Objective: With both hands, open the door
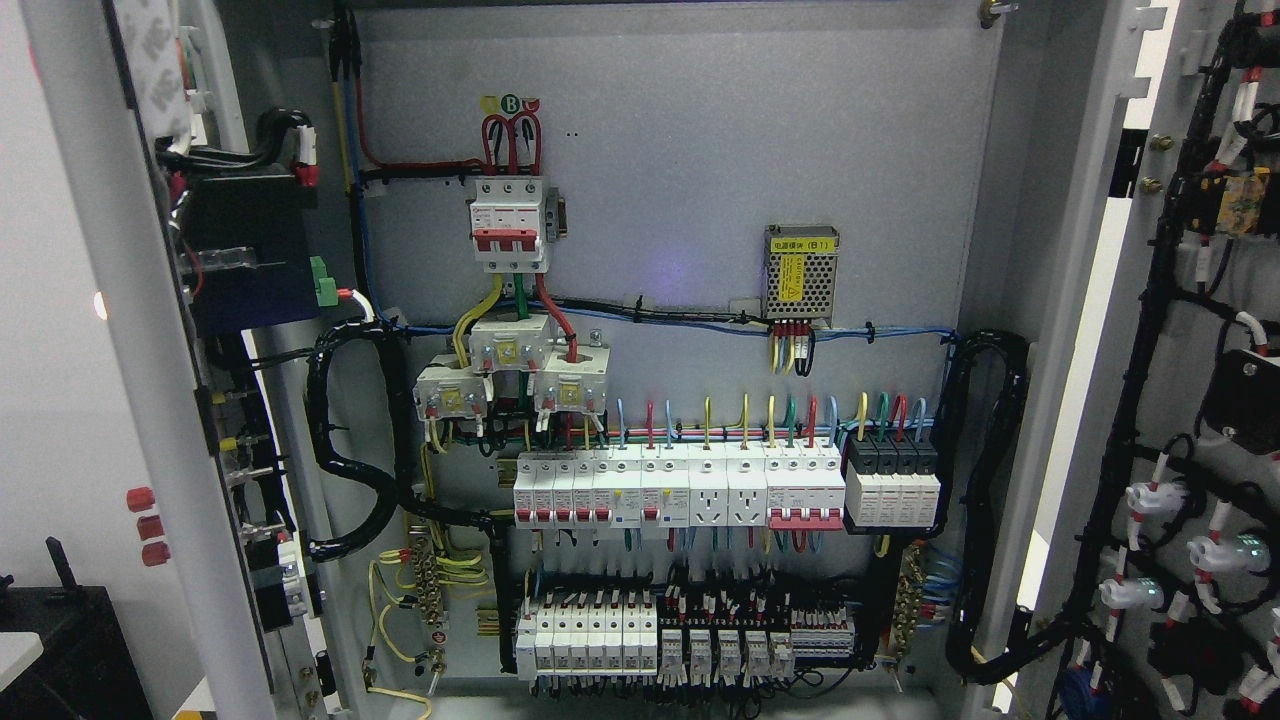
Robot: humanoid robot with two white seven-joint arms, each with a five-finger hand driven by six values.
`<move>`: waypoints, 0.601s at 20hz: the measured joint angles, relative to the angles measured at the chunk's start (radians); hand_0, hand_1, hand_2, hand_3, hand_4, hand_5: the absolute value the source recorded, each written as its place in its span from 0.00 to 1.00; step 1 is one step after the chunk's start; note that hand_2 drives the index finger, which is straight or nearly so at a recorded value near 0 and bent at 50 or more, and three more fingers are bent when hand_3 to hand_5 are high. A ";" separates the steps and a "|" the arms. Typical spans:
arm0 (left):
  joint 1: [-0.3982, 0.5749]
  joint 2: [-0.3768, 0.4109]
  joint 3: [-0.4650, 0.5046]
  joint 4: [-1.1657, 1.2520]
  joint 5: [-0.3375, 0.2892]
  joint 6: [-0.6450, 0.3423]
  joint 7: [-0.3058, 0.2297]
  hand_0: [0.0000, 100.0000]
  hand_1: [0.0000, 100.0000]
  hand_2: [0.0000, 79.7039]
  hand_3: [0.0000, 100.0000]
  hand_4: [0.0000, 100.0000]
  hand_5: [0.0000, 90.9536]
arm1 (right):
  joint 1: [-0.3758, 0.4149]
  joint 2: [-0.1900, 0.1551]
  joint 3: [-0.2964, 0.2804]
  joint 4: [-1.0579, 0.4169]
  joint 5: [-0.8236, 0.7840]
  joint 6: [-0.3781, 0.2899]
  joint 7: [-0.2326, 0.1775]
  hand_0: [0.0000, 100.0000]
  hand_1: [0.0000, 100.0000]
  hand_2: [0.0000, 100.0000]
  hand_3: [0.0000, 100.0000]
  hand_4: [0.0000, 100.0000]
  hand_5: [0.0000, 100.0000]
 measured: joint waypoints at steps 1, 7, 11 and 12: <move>0.000 0.000 0.000 0.000 0.000 0.000 0.000 0.00 0.00 0.00 0.00 0.03 0.00 | -0.003 0.003 0.002 0.000 0.000 0.000 0.001 0.00 0.00 0.00 0.00 0.00 0.00; 0.000 0.000 0.000 0.000 0.000 -0.001 0.000 0.00 0.00 0.00 0.00 0.03 0.00 | -0.012 0.016 0.011 0.001 0.003 0.000 -0.006 0.00 0.00 0.00 0.00 0.00 0.00; 0.000 0.000 0.000 0.000 0.000 -0.005 0.000 0.00 0.00 0.00 0.00 0.03 0.00 | -0.015 0.037 0.020 0.001 0.007 0.000 -0.006 0.00 0.00 0.00 0.00 0.00 0.00; 0.000 0.000 0.000 0.000 0.000 -0.005 0.000 0.00 0.00 0.00 0.00 0.03 0.00 | -0.015 0.042 0.023 0.002 0.007 0.000 -0.007 0.00 0.00 0.00 0.00 0.00 0.00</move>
